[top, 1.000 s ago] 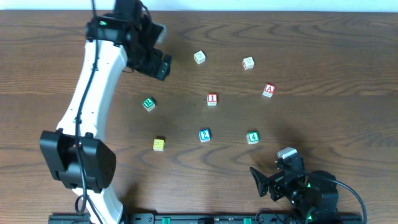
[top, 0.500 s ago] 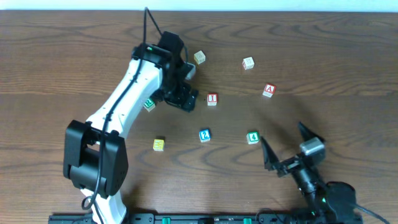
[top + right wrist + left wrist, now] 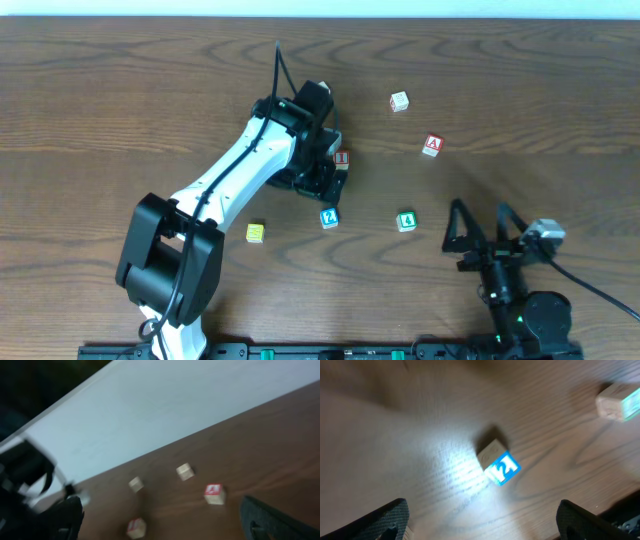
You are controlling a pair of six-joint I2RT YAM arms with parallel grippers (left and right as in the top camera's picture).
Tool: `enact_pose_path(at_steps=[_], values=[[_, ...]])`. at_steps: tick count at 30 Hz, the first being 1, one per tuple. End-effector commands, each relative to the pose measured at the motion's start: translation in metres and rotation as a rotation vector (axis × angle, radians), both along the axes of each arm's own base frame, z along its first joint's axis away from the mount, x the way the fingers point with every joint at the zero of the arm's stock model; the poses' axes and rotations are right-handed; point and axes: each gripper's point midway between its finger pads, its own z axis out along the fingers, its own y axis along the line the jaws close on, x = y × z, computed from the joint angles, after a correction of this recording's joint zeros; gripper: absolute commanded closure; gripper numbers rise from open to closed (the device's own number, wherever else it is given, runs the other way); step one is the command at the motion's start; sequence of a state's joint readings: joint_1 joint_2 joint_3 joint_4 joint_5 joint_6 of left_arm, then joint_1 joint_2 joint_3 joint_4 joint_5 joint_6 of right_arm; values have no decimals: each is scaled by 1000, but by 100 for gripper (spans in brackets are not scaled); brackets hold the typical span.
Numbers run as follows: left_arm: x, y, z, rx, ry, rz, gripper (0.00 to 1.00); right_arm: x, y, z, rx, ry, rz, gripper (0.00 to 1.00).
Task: Spell out Ai2
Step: 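Move the left gripper to the blue '2' block and grasp it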
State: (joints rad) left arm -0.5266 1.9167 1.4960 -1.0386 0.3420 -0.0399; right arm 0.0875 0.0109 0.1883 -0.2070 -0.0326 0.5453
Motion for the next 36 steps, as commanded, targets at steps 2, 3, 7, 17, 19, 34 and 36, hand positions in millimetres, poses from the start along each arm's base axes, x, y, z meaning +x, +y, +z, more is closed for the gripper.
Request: enact_pose_path(at_steps=[2, 3, 7, 17, 19, 34, 36], values=[[-11, 1, -5, 3, 35, 46, 4, -10, -40, 41, -1, -90, -214, 1], [-14, 0, -6, 0, 37, 43, 4, -13, -45, 51, -23, -112, -240, 1], [-26, -10, -15, -29, 42, 43, 4, -16, -54, 67, -40, -124, -277, 1], [-35, -22, -29, 18, 35, 160, 4, 2, -24, 22, -46, 83, -93, 1], [-37, -22, -32, 23, 44, 199, 4, -1, -20, 5, -45, 153, -74, 1], [-42, -31, -46, 88, 12, 332, 6, -30, 10, -66, -1, 466, 104, 1], [-44, -31, -49, 96, 21, 349, 7, -30, 10, -66, -1, 466, 104, 1]])
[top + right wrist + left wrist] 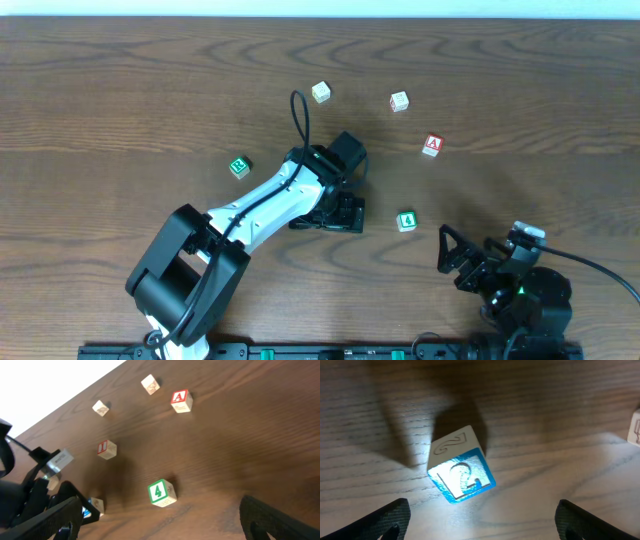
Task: Spell out Ai2
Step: 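Move the left gripper to the blue '2' block and grasp it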
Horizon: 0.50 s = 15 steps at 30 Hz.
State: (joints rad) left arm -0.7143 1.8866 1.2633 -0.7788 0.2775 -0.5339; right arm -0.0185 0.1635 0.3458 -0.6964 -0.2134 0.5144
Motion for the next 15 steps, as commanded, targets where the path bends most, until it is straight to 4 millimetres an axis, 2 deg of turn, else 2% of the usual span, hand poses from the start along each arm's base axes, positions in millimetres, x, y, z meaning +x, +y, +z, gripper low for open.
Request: enact_pose_path(at_steps=[1, 4, 7, 11, 13, 15], values=[[2, 7, -3, 31, -11, 59, 9, 0, 3, 4, 2, -13, 24, 1], [3, 8, -8, 36, -15, 95, 13, -1, 3, 4, 3, -13, 24, 1], [0, 10, -14, 44, -1, 140, 26, 0, 3, 4, 2, -13, 24, 1], [1, 11, -15, 50, 5, 179, 31, 0, 3, 4, 2, -13, 24, 1], [2, 11, -15, 52, 5, 201, 42, 0, 3, 4, 2, -13, 24, 1], [4, 11, -15, 54, -2, 218, 47, -1, 3, 4, 2, -13, 24, 1]])
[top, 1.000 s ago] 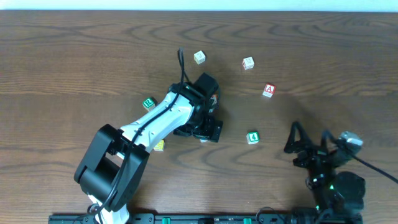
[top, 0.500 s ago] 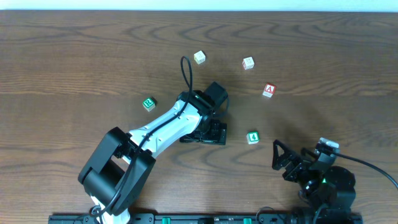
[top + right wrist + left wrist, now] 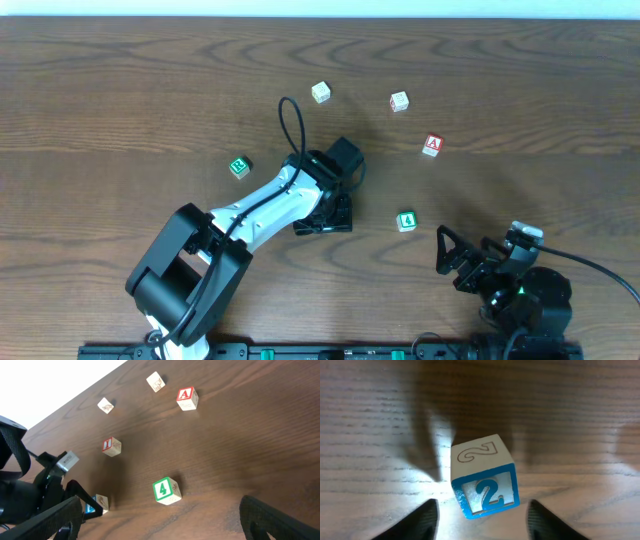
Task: Spell out Ai2
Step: 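Move the left gripper to the blue '2' block and grasp it, then place the blue '2' block right of the 'I' block, release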
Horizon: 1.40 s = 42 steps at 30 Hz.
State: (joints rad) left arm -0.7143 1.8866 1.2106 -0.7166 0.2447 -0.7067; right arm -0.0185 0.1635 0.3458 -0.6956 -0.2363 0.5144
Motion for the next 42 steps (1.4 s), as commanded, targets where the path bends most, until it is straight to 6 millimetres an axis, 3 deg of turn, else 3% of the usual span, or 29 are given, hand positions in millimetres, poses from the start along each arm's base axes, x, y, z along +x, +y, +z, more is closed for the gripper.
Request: enact_pose_path(at_steps=[1, 13, 21, 29, 32, 38, 42], values=[[3, 5, -2, 26, -12, 57, 48, 0, -1, 4, -10, -12, 4, 1], [6, 5, -5, 37, -15, 97, 65, 0, -1, 3, -27, -12, 14, 1], [9, 8, -5, 53, -34, 100, 70, -2, -1, 0, -47, -2, 26, 1], [17, 15, -5, 95, -85, 52, 82, -3, -1, -1, -54, -1, 29, 1], [31, 21, 2, 137, -155, 6, 82, -3, -1, -1, -54, -1, 29, 1], [89, 23, 47, 239, -406, -178, 82, -3, -1, -1, -54, -1, 28, 1], [109, 20, 61, 220, -464, -210, 82, -2, -1, -1, -54, -1, 29, 1]])
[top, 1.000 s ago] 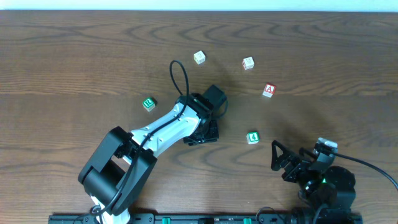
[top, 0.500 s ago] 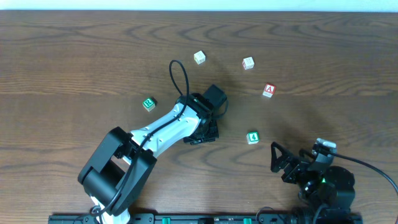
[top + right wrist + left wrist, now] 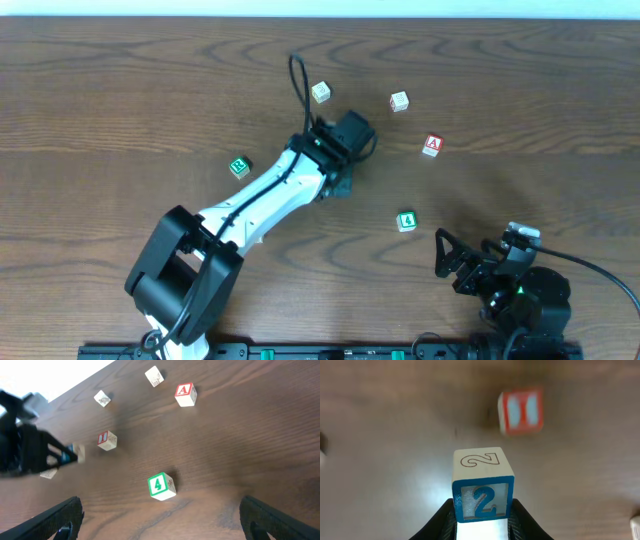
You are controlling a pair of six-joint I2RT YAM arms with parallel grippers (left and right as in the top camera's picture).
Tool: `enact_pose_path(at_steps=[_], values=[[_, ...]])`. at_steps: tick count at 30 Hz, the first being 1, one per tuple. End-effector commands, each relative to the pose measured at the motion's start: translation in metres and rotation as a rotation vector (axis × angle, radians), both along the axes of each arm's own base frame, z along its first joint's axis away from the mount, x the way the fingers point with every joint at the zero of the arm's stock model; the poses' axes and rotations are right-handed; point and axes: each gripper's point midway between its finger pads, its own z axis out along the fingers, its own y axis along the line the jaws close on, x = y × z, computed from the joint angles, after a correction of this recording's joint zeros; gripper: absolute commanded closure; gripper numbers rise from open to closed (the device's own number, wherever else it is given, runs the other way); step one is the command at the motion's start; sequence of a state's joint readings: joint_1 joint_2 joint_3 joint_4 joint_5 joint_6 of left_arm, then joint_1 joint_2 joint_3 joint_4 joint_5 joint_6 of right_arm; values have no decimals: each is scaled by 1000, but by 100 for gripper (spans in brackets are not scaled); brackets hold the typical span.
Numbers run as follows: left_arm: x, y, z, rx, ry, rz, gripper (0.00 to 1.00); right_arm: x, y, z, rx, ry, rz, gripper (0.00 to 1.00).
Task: Spell out Ai2
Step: 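Place the blue '2' block right of the 'I' block, release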
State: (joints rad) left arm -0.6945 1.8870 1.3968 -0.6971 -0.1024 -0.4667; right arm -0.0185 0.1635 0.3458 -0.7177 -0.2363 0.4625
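Note:
My left gripper is shut on the blue "2" block and holds it off the table. A blurred red "I" block lies on the wood beyond it. The right wrist view shows that red "I" block just right of the left gripper. The red "A" block sits at the back right. From overhead, the left arm hides both the "2" and the "I". My right gripper stands open near the front right edge, holding nothing.
A green "4" block lies just ahead of the right gripper. Two pale blocks sit towards the back. A green block lies left of the left arm. The brown wooden table ends at a white wall.
The blue "2" block stood on the table between my open left fingers. Now those fingers are shut on it, it is off the table, and the gripper is further back near the red "I".
First my left gripper hung open near the red "I", with the blue "2" on the table ahead, and the right wrist faced the wall. The left gripper then stood over the "2", then low around it. The right arm sank. Now the "2" is held.

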Motion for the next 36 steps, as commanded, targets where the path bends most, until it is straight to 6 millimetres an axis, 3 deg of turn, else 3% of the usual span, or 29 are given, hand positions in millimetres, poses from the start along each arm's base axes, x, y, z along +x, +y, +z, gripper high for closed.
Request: enact_pose_path(at_steps=[1, 10, 14, 24, 36], values=[[19, 10, 10, 53, -60, -54, 82, 0, -1, 4, -10, -12, 4, 1], [29, -34, 34, -143, -83, -129, 84, 0, -1, 4, -9, -13, 4, 1], [38, -43, 38, -193, -113, -104, 86, 0, 0, 4, -6, -14, 8, 1], [34, -73, 2, -221, -4, -122, 89, 2, 3, 25, 18, -65, 16, 2], [32, -78, -26, -227, 53, -45, 89, 1, 4, 26, 31, -65, 16, 3]])
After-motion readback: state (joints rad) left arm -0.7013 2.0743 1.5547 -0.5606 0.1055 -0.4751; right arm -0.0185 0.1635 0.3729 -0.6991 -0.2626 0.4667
